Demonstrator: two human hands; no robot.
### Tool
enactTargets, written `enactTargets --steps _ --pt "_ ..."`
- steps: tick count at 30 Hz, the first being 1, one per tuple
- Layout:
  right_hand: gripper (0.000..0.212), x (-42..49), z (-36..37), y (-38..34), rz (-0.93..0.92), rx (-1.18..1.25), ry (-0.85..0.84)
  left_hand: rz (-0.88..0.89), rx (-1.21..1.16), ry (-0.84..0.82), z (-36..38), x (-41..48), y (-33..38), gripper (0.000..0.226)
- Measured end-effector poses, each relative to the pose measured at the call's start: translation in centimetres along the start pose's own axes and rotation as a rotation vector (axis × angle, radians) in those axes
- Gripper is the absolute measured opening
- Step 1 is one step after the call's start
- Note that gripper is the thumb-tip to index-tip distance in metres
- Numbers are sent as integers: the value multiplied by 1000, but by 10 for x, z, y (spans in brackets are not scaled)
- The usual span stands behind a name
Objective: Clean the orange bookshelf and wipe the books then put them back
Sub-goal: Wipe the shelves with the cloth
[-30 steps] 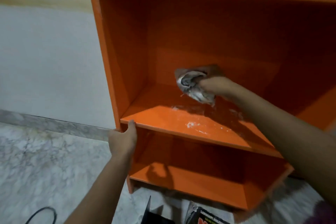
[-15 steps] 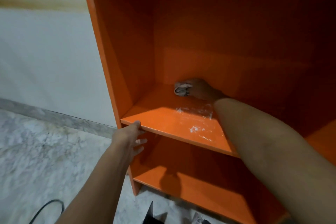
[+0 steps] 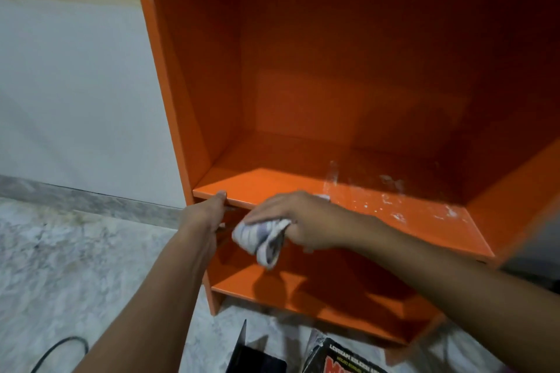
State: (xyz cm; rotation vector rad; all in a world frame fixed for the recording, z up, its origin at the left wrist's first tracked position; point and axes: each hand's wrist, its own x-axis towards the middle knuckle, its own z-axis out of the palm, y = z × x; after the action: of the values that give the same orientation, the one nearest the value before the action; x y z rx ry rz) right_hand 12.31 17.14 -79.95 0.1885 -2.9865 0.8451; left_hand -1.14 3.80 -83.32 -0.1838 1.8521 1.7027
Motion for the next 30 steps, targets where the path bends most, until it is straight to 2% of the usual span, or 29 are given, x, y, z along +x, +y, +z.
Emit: enactTargets --steps 2,4,8,13,17,19,22,24,27,29,30 --pt "68 -18 9 -20 -12 61 -30 -2 4 -11 0 0 0 41" --pt "65 -30 1 -28 28 147 27 -16 -2 -13 0 0 0 44" --pt "66 -34 -55 -9 150 207 251 -31 -20 -14 3 -4 0 49" --pt "45 -16 -127 53 378 82 465 -15 9 -65 8 -15 -1 43" --pt "44 3 -147 113 468 -32 475 -5 22 -53 9 -12 -1 43" --pt "43 2 -137 138 545 -33 466 -4 27 -39 9 -11 -2 44" --pt "34 -1 -108 161 537 32 466 -6 43 -23 9 -9 -3 47" --pt "35 -3 -98 158 516 -6 487 -1 54 -26 10 -8 -4 47" --pt "27 -10 -90 138 473 -61 346 0 51 -32 9 -4 -5 47" --pt "29 -23 -76 112 411 -84 236 1 53 -34 8 -5 -5 48" --pt "35 -29 -65 98 365 -63 233 3 57 -33 8 -3 -4 48"
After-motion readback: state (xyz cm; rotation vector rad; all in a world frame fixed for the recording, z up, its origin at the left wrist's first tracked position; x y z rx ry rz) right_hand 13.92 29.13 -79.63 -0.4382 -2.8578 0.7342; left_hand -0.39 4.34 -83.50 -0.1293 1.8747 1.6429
